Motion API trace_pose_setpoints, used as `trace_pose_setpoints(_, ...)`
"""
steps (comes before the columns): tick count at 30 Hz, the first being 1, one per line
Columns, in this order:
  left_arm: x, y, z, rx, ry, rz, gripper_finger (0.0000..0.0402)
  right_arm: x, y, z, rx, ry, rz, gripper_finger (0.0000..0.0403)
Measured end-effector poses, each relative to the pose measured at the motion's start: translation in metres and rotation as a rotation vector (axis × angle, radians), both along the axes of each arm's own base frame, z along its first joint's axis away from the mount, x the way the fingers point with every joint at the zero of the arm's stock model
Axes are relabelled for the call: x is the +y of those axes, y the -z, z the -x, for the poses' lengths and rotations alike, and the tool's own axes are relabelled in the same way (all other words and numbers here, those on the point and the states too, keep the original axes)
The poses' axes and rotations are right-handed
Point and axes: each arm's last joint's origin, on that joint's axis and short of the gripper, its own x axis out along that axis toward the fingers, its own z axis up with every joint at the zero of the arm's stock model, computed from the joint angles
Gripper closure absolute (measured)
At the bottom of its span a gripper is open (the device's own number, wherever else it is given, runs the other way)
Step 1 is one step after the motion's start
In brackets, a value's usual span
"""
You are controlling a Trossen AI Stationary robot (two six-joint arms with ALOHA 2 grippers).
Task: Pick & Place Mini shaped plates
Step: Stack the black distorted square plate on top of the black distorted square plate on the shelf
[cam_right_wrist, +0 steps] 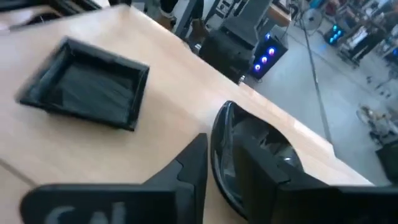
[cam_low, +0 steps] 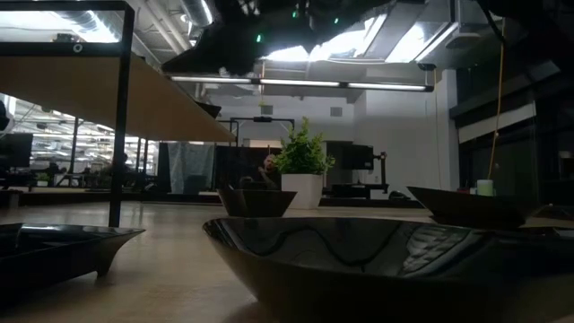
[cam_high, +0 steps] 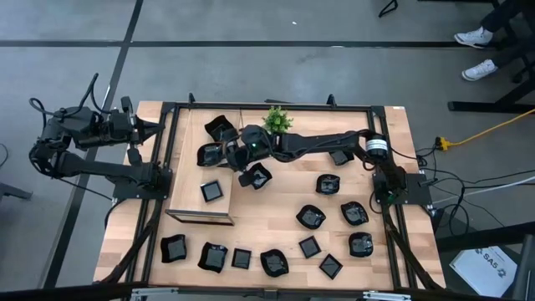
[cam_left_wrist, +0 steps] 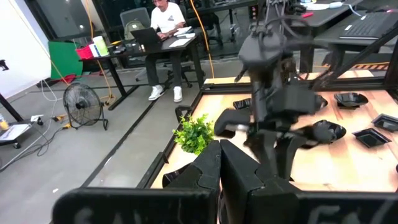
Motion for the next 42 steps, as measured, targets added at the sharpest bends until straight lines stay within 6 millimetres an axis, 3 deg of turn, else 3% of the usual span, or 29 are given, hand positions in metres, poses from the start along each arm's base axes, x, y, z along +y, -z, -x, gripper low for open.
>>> trace_pose_setpoints(11,0.000,0.000,0.000,0.000,0.000,0.000,0.0398,0.046,-0.039,0.038,0.201,-0.012,-0.197,0.0336)
trace_pose_setpoints(20,0.000,0.000,0.000,0.000,0.000,0.000,0.0398,0.074,-0.019,0.064,0.583,0.051,-0.314,0.0354)
trace_pose_setpoints(29,0.000,0.000,0.000,0.000,0.000,0.000,0.0398,0.094,-0.007,0.083,0.817,0.133,-0.384,0.0376)
trace_pose_setpoints(36,0.000,0.000,0.000,0.000,0.000,0.000,0.0398,0.105,-0.001,0.090,0.878,0.226,-0.390,0.0396)
trace_pose_setpoints(42,0.000,0.000,0.000,0.000,0.000,0.000,0.0398,0.105,0.004,0.087,0.817,0.334,-0.226,0.0386)
